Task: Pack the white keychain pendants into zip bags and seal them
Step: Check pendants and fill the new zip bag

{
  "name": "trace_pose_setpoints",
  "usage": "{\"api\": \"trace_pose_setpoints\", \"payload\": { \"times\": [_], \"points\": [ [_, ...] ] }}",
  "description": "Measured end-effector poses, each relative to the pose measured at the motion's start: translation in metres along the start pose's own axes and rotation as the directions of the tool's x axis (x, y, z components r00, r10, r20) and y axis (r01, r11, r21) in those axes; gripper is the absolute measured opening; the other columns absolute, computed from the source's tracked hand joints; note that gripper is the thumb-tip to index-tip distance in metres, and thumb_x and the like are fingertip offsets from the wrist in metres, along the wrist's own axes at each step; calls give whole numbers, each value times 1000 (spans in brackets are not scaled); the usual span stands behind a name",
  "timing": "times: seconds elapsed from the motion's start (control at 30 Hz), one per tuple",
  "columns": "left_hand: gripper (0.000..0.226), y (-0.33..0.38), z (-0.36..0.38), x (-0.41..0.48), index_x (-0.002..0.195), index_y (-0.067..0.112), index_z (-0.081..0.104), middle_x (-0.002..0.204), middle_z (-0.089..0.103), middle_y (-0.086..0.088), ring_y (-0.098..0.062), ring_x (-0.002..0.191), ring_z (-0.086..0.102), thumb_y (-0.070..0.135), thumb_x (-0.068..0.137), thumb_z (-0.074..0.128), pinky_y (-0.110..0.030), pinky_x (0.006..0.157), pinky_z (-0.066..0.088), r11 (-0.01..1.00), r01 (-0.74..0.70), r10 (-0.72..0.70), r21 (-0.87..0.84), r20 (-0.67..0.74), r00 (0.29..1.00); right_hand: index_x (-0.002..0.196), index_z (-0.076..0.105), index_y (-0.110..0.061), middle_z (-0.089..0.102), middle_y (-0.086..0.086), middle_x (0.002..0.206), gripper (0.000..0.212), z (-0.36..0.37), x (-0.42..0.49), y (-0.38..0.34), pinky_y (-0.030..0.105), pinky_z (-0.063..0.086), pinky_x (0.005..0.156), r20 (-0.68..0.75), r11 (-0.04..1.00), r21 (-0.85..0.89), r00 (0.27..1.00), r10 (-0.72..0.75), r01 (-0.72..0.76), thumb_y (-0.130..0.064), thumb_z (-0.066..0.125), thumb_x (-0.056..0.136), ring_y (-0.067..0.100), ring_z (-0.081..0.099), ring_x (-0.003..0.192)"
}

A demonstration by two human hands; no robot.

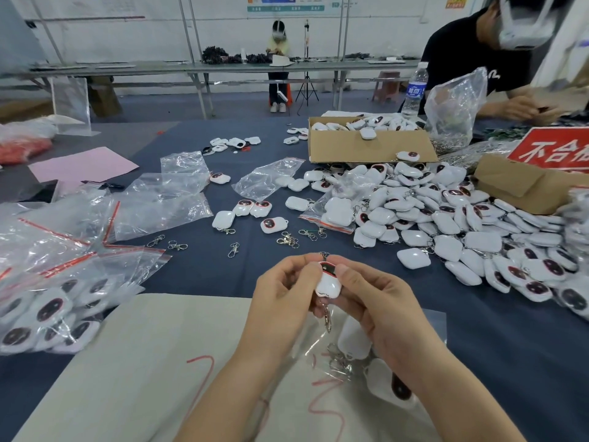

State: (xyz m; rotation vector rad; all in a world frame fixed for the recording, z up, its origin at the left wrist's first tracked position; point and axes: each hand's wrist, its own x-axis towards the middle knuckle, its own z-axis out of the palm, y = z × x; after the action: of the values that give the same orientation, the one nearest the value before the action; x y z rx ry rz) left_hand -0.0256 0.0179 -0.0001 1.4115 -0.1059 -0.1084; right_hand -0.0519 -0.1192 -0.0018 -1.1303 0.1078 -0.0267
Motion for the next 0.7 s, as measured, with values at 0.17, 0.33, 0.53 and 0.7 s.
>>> {"api": "trace_pose_setpoints", "payload": {
  "times": [0.17,0.33,0.53,0.7],
  "points": [
    [15,-1,2,-3,103,11,73,71,71,-1,-7,57,62,11,100,58,-16,53,49,996,-73,73,55,5,997,105,79,-19,77,14,106,39,0,2,2,22,58,82,19,1000,-24,1000,-6,6,-31,80,67,23,75,100],
    [15,-1,4,-7,105,18,72,87,68,-20,-15,69,61,15,101,59,-34,61,53,976,-159,154,152,40,987,97,81,-24,78,12,100,28,1,1,1,18,58,75,-26,1000,1,999,-27,27,-26,79,69,21,76,94],
    [21,-2,9,-12,114,31,68,94,62,-13,-21,75,58,17,99,64,-41,74,55,949,-228,207,219,113,972,95,80,-28,79,8,93,14,1,-2,-5,23,59,68,-131,992,-112,988,-77,62,-18,75,86,21,76,85],
    [26,4,16,-3,112,32,71,95,75,1,-10,75,68,11,97,65,-23,69,58,977,-131,118,167,88,989,114,69,-31,79,-4,98,19,-6,-1,-21,20,59,75,-150,957,-226,964,-218,181,-27,64,96,11,75,91]
  ]
}}
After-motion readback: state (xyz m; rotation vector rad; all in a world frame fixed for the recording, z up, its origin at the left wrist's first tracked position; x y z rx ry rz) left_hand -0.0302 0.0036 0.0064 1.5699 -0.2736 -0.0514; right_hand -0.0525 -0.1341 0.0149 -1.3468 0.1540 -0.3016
